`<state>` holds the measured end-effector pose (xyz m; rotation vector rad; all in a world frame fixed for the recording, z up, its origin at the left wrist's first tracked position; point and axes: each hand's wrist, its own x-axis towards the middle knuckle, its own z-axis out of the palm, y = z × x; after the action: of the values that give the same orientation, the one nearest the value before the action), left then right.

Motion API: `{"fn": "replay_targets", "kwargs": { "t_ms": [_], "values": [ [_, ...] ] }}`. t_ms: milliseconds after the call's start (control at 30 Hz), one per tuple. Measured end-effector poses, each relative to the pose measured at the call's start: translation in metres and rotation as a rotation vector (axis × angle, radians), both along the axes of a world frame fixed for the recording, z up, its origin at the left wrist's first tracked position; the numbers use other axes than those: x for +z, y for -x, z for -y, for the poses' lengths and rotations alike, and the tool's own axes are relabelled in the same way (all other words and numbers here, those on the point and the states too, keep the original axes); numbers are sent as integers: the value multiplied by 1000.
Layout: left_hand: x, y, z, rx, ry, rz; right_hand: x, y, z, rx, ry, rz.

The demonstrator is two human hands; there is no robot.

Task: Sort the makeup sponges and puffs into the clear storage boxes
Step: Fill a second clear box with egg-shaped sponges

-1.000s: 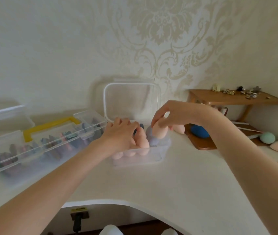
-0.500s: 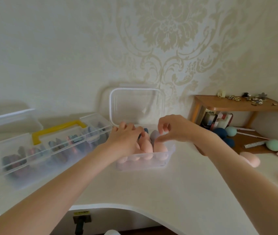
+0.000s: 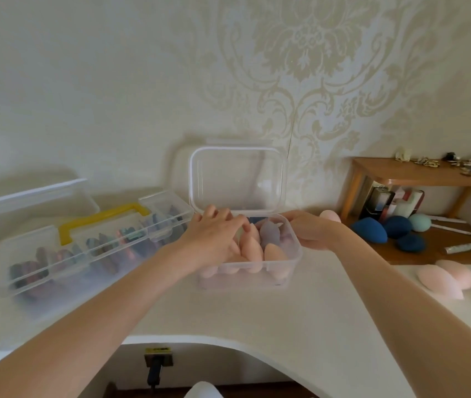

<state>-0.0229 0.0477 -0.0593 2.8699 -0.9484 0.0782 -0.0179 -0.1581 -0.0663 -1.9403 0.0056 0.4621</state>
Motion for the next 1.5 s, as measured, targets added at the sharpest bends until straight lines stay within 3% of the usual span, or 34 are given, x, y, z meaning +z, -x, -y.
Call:
{"fn": "replay_targets", "kwargs": {
  "t_ms": [200, 367, 500, 733, 933, 1033, 1267, 1400, 1500],
  "values": [
    [0, 0, 1, 8, 11, 9, 7, 2, 14, -127, 41, 101],
    [1, -2, 20, 3, 53, -8, 40, 18, 32, -383, 363, 290],
    [0, -4, 49, -4, 84, -22, 66, 29, 37, -524, 330, 439],
    [5, -12, 81, -13, 70, -58, 73, 55, 35, -287, 226, 344],
    [29, -14, 48, -137, 291, -227, 67, 56, 15, -224, 245, 294],
    [39, -12, 27, -119, 166, -304, 61, 54, 0, -74, 7, 111],
    [39, -15, 23, -53, 18, -402, 45, 45, -11, 53, -87, -23],
    [37, -24, 32, -17, -75, -380, 42, 39, -8, 94, -5, -51],
    [28, -26, 35, 41, 36, -252, 39, 38, -16, 94, 267, 35]
  ]
}}
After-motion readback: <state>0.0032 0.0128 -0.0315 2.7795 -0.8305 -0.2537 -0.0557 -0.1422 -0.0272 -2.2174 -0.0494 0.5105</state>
